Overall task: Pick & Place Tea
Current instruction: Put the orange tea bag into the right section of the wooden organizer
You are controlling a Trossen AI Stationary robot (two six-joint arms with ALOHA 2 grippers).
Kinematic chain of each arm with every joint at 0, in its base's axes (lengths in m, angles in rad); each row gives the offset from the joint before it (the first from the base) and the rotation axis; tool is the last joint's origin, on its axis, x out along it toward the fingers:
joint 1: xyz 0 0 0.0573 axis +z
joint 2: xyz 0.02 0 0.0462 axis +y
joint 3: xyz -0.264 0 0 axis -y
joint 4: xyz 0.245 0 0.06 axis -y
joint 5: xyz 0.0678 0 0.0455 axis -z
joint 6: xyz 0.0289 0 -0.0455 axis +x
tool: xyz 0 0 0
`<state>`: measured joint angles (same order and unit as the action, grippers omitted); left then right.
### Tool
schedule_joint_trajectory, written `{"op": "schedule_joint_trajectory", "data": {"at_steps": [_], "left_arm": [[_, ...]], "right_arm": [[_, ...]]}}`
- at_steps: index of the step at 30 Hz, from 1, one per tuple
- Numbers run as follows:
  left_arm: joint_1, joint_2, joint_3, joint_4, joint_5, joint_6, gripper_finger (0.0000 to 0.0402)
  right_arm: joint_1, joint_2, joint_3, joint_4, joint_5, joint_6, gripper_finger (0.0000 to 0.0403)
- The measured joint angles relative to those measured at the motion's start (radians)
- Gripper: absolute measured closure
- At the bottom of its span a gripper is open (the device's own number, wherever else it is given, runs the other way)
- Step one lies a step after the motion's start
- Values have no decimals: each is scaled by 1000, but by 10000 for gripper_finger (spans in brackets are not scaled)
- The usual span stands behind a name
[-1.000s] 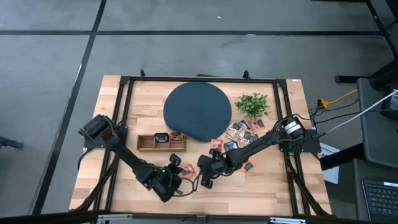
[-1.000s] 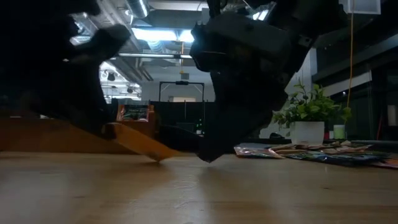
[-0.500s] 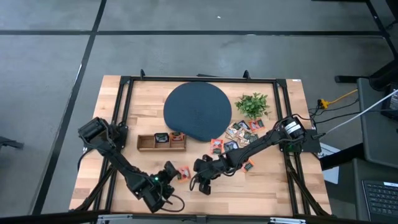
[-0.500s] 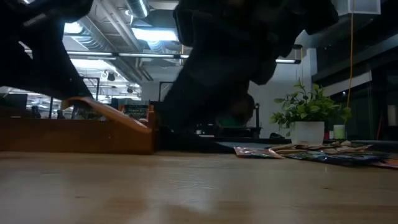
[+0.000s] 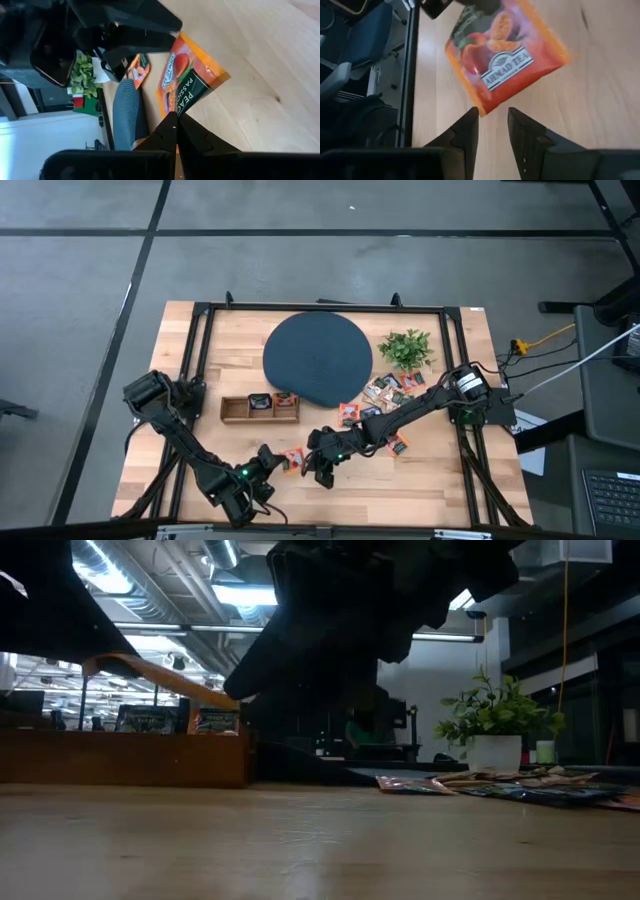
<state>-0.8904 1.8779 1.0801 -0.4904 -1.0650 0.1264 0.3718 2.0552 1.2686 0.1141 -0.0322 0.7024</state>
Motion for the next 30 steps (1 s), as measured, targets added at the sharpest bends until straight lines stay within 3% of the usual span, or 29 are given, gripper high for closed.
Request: {"op": "schedule_joint_trajectory", "data": {"at_steps": [7,19,27,30], "left_arm": [[-1,-2,1,16,-37,-16,400],[0,-2,1,23,-61,-18,400],[0,-2,1,24,-62,-48,398],[1,-2,1,24,-58,-79,396]], "right_arm": [[-9,0,0,73,-51,-21,296],[-20,0,0,97,-36,-28,300],[-24,0,0,69,3,-38,387],[-24,0,0,68,5,-53,389]]}}
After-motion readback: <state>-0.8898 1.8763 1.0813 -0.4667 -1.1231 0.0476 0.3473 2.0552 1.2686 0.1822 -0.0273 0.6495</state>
